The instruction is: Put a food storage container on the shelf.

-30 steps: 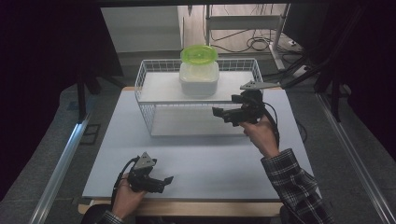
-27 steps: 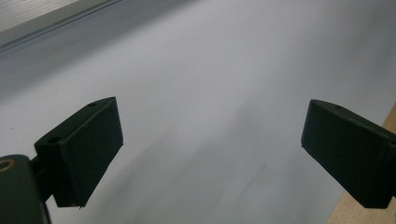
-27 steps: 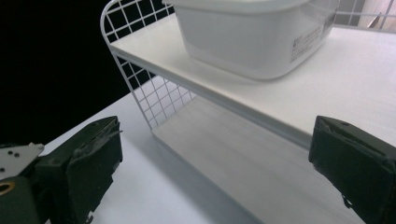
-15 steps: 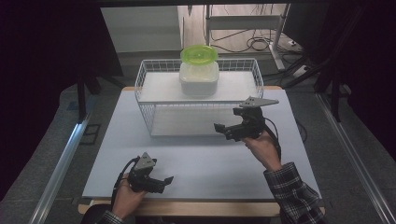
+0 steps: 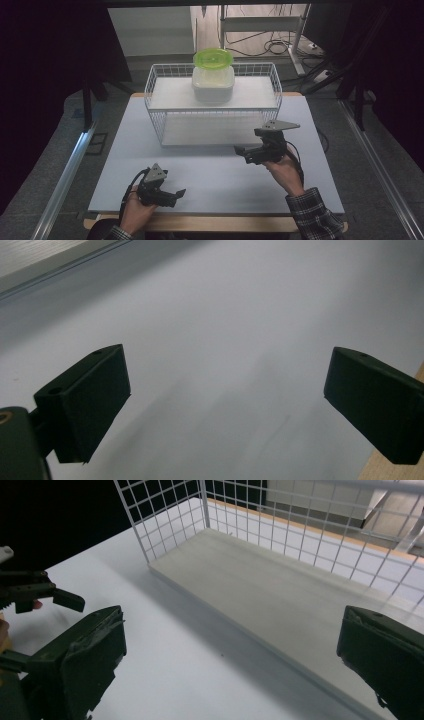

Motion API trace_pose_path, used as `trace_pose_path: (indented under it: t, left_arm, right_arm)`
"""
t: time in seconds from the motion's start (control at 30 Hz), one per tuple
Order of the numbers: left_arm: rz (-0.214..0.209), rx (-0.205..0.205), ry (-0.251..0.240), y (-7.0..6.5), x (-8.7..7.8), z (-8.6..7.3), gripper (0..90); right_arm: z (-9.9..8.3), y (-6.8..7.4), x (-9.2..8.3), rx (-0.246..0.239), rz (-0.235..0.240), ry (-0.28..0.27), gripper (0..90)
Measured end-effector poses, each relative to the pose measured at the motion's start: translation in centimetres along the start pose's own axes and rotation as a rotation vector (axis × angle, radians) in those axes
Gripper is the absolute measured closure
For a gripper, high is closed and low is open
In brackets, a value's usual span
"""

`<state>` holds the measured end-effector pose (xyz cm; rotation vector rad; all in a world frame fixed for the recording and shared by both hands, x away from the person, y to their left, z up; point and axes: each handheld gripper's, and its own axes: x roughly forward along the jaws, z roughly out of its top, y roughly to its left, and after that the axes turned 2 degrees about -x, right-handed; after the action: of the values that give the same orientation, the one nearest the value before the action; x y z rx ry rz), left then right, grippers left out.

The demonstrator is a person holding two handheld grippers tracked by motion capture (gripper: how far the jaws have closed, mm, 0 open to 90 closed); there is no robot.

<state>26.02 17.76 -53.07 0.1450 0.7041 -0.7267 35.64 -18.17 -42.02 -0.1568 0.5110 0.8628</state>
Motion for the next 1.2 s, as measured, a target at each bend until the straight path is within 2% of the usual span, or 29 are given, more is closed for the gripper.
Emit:
trace_pose_path:
  t: [0.67, 0.93, 1.2]
  left_arm:
    - [0.004, 0.022, 0.006, -0.1, 0.1, -0.1, 4.1]
    - [0.001, 0.028, 0.015, -0.1, 0.3, -0.1, 3.7]
    - [0.000, 0.043, 0.033, -0.2, 0.5, -0.2, 2.9]
  right_arm:
    - [-5.3, -0.5, -0.2, 0.003, -0.043, 0.061, 0.0]
    - [-7.0, -0.3, 0.1, -0.012, -0.059, 0.104, 0.0]
    - [-8.9, 0.3, 0.7, -0.041, -0.060, 0.175, 0.0]
